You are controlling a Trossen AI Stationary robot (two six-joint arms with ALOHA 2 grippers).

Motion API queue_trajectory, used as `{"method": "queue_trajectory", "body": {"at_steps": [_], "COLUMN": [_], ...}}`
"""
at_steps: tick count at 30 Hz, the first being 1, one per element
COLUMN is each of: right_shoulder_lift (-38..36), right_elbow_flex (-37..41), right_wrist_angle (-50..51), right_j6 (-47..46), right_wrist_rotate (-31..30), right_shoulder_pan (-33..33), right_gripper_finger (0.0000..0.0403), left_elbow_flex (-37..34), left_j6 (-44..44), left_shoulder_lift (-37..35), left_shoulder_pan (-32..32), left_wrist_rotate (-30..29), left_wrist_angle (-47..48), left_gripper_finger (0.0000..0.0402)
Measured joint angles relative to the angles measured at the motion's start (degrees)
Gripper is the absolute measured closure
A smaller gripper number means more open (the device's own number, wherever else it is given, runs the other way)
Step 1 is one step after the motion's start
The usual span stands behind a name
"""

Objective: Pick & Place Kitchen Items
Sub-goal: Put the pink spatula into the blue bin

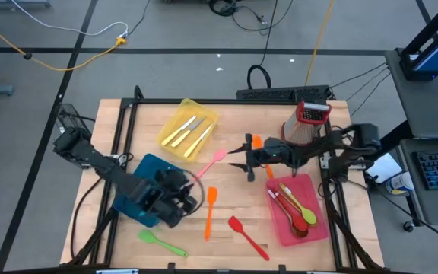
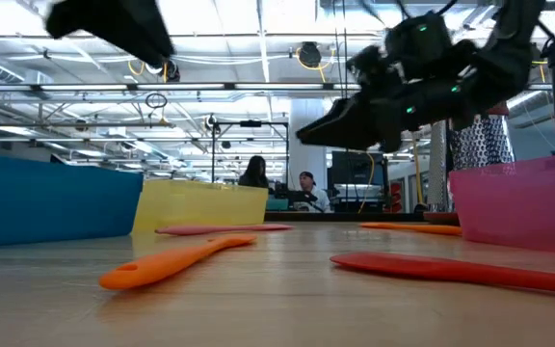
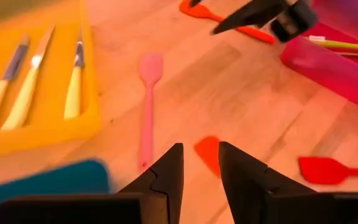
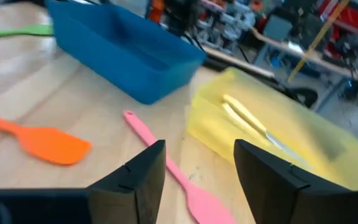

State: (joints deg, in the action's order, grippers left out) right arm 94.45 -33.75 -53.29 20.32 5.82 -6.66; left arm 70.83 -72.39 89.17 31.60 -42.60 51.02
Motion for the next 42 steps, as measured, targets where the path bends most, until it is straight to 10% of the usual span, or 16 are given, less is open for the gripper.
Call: {"method": "queue_trajectory", "body": {"at_steps": [22,42], "right_shoulder_lift": [7.8,7.8], "right_elbow_flex": [-4.0,-4.0], "right_wrist_angle": [0.2,0.2], "right_j6": [-9.3,-9.2], "right_wrist_rotate": [0.4,0.5], "right_shoulder_pan": [-10.6,-10.5], "right_gripper_finger": [0.022,0.022], "left_elbow_flex": [-0.1,-0.1], "left_j6": [9.0,15.3], "left_shoulder_lift": [21.0,22.1], "left_shoulder_pan": [-18.8,-23.6], "left_wrist_rotate": [23.8,27.6], "left_wrist_angle": [-4.2,-3.9], "left_gripper_finger": [0.0298,0.0305]}}
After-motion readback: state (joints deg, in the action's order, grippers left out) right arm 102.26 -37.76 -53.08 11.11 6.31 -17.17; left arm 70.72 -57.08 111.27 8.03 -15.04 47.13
